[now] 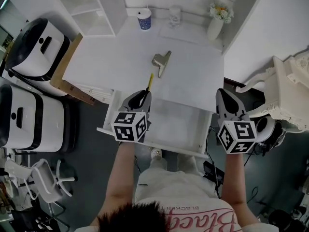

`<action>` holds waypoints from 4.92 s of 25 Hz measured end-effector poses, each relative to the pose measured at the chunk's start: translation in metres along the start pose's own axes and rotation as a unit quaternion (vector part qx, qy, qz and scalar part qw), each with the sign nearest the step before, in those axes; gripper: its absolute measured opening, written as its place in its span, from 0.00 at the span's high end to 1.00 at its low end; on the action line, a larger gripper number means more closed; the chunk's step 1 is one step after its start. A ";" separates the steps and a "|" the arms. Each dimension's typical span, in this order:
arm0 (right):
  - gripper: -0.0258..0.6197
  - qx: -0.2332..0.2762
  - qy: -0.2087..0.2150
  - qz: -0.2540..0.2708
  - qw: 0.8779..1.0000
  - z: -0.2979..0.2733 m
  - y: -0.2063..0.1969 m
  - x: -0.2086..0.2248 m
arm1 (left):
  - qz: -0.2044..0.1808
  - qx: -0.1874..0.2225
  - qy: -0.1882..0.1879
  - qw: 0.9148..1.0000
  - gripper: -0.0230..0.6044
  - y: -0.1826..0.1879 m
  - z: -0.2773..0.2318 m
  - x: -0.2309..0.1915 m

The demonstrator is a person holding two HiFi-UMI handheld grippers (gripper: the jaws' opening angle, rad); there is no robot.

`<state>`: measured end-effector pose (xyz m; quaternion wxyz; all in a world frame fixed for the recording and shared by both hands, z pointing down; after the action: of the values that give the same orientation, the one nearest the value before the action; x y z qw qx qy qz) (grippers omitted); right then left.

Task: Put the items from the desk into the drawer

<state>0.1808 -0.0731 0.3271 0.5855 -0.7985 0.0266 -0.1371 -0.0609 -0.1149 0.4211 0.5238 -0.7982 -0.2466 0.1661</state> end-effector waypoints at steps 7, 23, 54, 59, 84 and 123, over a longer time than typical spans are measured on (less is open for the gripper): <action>0.95 -0.026 -0.001 -0.007 1.000 -0.007 -0.021 -0.002 | 0.008 -0.075 -0.030 0.997 0.85 -0.049 -0.010 0.011; 0.95 -0.088 0.014 -0.009 0.996 -0.030 -0.070 -0.028 | -0.002 -0.269 -0.129 0.954 0.85 -0.169 -0.035 0.031; 0.95 -0.140 -0.008 0.001 0.990 -0.029 -0.108 -0.024 | 0.039 -0.435 -0.081 0.896 0.77 -0.281 -0.075 0.024; 0.95 -0.138 -0.001 0.005 0.990 -0.030 -0.104 -0.026 | 0.069 -0.424 -0.103 0.897 0.50 -0.264 -0.071 0.031; 0.95 -0.028 0.051 0.049 0.997 -0.042 0.010 -0.045 | 0.048 -0.171 -0.019 0.984 0.54 -0.032 -0.038 -0.037; 0.95 0.000 0.021 0.030 0.999 -0.069 0.051 0.013 | -0.067 0.033 -0.028 0.997 0.47 0.107 -0.138 -0.063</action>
<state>0.1823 -0.1555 0.3007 0.5891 -0.7940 0.0631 -0.1362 -0.0168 -0.2897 0.3779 0.5527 -0.7573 -0.3083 0.1612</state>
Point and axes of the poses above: the fingertips, and each gripper's own axes: z backward along the fingers, x to its right, y out of its top, the point moved 1 cm from there along z, backward along the fingers, and after that the axes turned 13 degrees about -z, right-handed, at the moved point
